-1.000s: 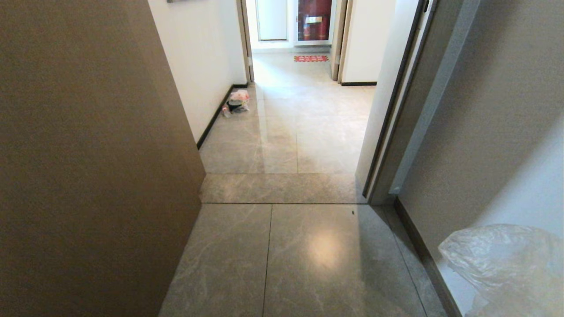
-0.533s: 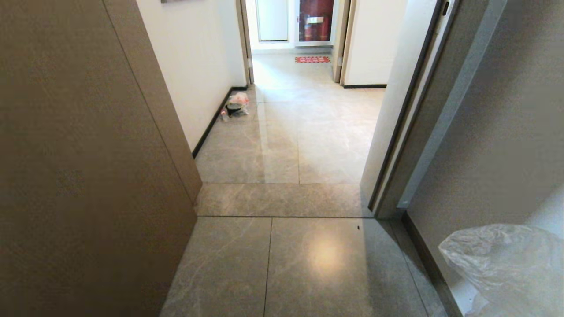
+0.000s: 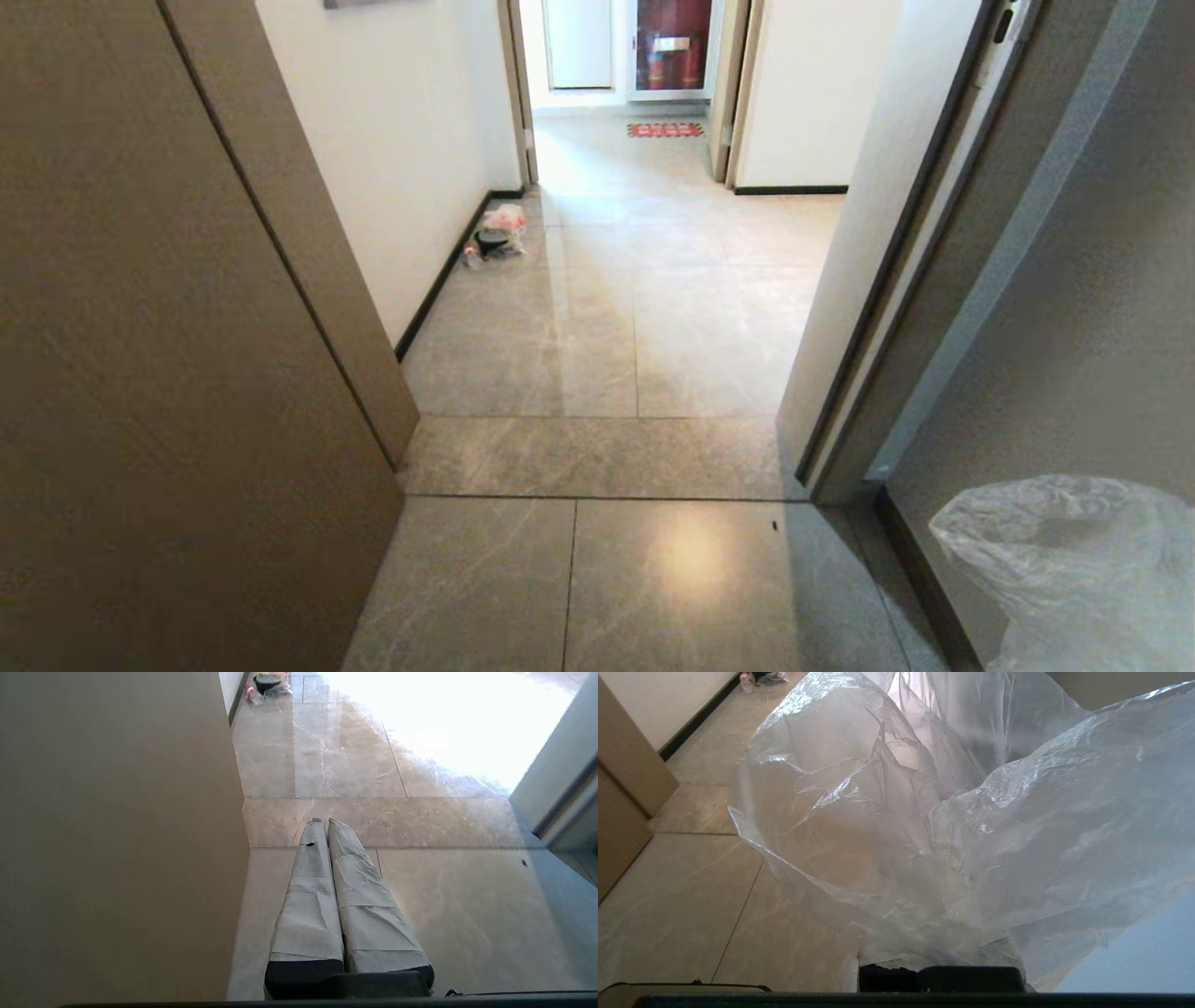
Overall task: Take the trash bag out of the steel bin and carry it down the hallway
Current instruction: Put the trash bag at the door
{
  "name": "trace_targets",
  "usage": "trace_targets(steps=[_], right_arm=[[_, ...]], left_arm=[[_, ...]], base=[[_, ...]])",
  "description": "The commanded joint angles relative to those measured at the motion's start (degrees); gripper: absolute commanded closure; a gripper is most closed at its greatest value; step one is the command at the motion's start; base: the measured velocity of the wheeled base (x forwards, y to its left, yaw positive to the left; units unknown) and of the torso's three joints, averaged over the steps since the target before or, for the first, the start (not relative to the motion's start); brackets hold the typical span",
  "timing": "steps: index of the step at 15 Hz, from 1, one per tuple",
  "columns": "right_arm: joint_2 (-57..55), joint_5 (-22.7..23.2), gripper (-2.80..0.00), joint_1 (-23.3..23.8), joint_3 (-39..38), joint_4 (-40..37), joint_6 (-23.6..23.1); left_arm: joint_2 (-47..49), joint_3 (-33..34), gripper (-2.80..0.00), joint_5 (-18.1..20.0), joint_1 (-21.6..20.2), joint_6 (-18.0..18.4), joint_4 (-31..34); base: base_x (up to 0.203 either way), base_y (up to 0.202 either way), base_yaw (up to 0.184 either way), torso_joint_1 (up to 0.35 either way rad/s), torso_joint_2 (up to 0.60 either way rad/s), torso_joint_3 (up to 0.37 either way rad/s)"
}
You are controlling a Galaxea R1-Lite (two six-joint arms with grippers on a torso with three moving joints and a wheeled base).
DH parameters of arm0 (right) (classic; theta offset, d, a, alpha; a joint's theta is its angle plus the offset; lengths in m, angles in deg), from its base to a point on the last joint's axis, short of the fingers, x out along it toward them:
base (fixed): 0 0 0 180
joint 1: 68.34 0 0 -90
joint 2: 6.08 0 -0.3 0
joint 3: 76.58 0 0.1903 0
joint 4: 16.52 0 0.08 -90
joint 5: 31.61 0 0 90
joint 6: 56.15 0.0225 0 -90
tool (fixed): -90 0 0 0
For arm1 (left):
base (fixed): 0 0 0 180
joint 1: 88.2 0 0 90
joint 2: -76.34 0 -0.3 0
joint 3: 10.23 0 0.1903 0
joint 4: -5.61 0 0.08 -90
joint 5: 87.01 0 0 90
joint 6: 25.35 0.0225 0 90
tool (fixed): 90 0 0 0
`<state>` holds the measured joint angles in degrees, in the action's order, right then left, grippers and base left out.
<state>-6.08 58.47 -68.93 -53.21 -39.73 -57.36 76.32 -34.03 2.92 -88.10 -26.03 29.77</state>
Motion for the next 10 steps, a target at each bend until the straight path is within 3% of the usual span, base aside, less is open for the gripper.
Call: trace_targets(steps=[1,10], right_arm=[[-0.1,0.0,0.0,0.0,-0.1,0.0,0.0],[-0.1,0.0,0.0,0.0,-0.1,0.0,0.0]], left_arm=[[0.0,0.0,0.0,0.0,0.0,0.0,0.0],[0.0,0.0,0.0,0.0,0.0,0.0,0.0]], base=[[0.197,0.0,0.003,0.005,0.01,0.006],[0.192,0.0,0.0,0.001,0.0,0.002]])
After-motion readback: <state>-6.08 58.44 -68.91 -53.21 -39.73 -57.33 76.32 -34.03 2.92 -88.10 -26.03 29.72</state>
